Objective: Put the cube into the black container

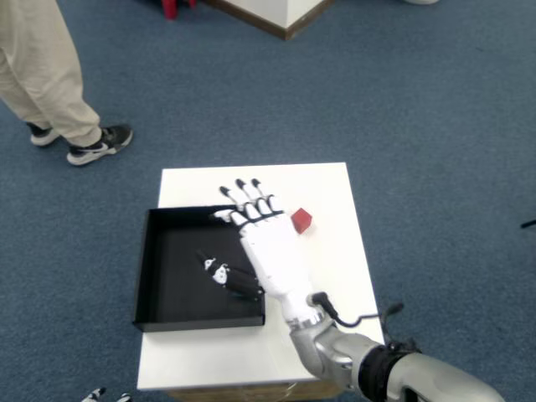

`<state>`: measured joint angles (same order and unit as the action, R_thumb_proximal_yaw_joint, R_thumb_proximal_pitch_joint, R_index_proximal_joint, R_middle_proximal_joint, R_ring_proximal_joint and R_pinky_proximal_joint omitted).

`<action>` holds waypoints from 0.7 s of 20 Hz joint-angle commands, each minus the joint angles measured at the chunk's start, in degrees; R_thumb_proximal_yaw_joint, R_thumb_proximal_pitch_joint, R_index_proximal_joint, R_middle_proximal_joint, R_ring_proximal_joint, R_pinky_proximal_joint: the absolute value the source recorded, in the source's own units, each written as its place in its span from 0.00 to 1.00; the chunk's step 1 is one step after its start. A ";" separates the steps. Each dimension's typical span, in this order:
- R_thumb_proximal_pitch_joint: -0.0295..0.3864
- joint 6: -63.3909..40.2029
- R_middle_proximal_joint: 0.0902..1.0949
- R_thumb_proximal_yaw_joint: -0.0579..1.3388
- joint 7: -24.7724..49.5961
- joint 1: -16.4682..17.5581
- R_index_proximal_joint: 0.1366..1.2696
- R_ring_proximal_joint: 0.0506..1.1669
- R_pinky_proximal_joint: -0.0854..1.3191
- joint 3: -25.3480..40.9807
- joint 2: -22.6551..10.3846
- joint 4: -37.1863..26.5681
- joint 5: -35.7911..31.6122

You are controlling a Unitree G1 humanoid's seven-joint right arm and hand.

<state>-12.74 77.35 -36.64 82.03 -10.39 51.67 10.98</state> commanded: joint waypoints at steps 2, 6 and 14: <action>0.24 -15.43 0.16 0.53 6.88 1.85 0.43 0.12 0.07 -5.88 -5.89 -7.17 -5.57; 0.28 -36.67 0.22 0.54 8.30 8.82 0.43 0.18 0.16 -9.88 -12.29 -11.46 -14.45; 0.56 -70.32 0.13 0.07 -5.15 13.85 0.16 0.15 0.12 -4.66 -13.93 4.58 -33.15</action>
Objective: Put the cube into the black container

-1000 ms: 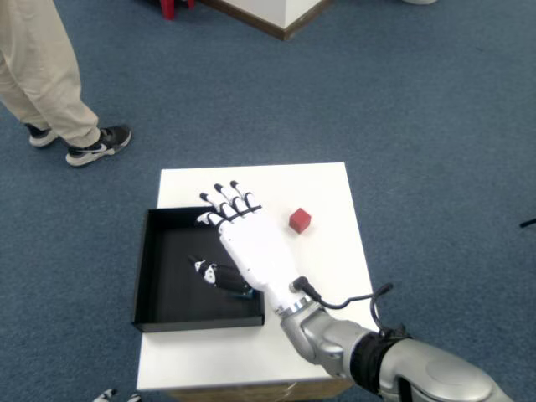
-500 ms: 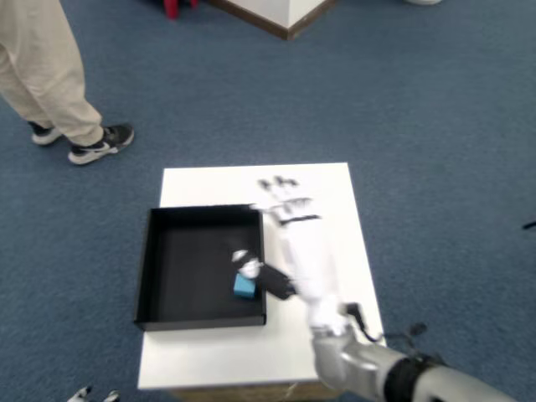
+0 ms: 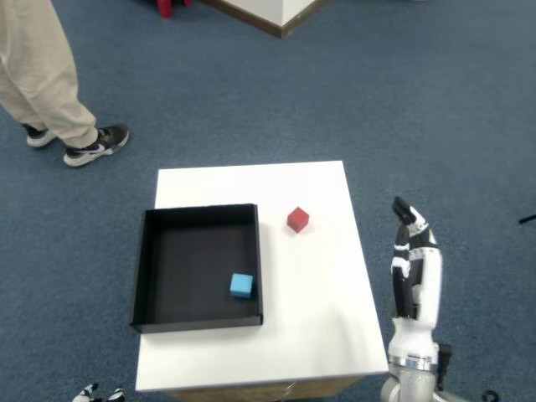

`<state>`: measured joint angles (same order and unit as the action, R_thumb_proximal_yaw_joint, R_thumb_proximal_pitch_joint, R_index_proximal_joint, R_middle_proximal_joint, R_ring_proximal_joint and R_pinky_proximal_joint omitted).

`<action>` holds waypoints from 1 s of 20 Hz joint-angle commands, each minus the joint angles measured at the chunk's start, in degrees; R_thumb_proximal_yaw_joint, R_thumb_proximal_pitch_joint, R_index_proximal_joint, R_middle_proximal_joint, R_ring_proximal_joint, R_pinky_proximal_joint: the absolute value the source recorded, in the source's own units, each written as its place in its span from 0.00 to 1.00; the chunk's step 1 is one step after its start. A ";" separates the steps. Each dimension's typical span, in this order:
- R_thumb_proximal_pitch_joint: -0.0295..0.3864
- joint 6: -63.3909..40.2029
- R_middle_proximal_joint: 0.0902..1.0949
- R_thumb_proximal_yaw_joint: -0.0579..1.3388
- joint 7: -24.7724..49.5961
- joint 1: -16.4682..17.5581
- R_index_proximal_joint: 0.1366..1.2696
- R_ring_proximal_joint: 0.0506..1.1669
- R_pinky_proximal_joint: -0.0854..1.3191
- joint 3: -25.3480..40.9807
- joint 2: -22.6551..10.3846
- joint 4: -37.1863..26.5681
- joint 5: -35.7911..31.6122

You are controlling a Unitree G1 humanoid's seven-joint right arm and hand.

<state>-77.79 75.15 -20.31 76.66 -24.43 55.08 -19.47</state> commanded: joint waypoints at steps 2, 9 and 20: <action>0.55 -7.53 0.12 0.04 -5.47 -2.10 0.14 0.14 0.11 2.53 1.33 3.67 -6.24; 0.51 -8.77 0.09 0.03 -13.74 -2.12 0.12 0.11 0.05 6.48 2.97 7.09 -19.05; 0.47 -5.19 0.09 0.03 -30.58 -2.33 0.11 0.10 0.03 6.79 4.31 6.43 -36.09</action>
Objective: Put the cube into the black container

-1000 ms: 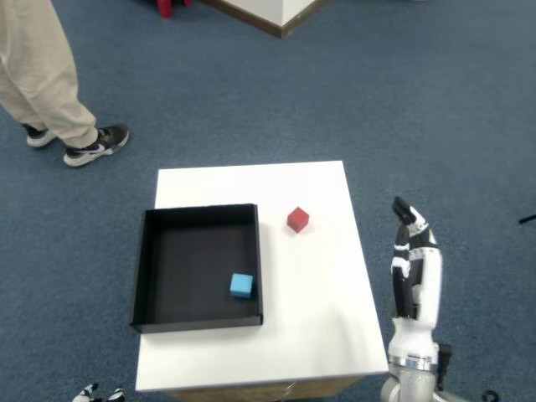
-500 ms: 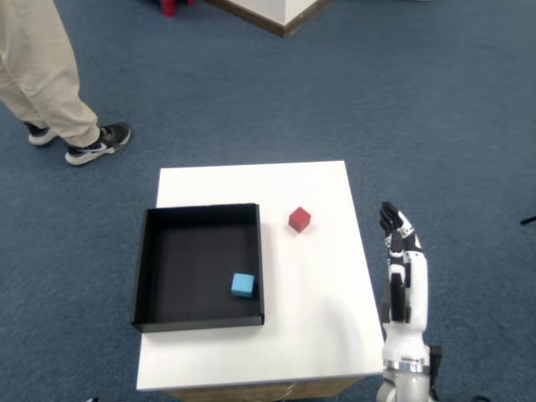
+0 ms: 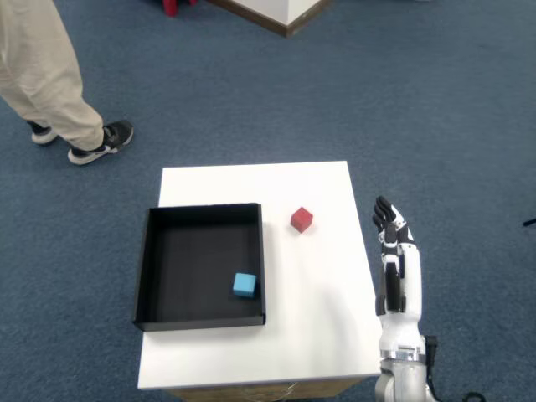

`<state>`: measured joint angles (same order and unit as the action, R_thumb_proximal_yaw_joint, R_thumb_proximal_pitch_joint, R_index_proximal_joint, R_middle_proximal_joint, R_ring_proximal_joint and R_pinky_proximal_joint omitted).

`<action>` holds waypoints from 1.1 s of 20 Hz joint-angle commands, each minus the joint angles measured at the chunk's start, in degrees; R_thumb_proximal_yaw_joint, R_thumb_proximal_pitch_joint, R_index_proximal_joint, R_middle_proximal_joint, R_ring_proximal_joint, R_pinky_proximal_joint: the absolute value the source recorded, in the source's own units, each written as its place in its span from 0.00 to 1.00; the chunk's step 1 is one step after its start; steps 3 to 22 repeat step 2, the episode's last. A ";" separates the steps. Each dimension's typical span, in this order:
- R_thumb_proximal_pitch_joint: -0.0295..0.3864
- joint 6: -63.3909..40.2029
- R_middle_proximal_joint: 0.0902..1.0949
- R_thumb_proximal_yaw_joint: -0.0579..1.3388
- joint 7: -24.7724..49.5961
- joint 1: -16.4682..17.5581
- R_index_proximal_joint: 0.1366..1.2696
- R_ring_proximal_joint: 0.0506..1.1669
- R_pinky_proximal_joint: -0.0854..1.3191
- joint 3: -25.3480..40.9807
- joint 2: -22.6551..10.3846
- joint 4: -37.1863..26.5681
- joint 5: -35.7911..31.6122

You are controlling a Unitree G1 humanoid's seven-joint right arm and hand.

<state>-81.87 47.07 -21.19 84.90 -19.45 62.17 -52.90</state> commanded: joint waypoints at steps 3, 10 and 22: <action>0.46 -0.98 0.09 0.03 -5.75 -1.34 0.11 0.11 0.03 -2.06 -0.61 -0.93 -5.48; 0.46 -0.98 0.09 0.03 -5.75 -1.34 0.11 0.11 0.03 -2.06 -0.61 -0.93 -5.48; 0.46 -0.98 0.09 0.03 -5.75 -1.34 0.11 0.11 0.03 -2.06 -0.61 -0.93 -5.48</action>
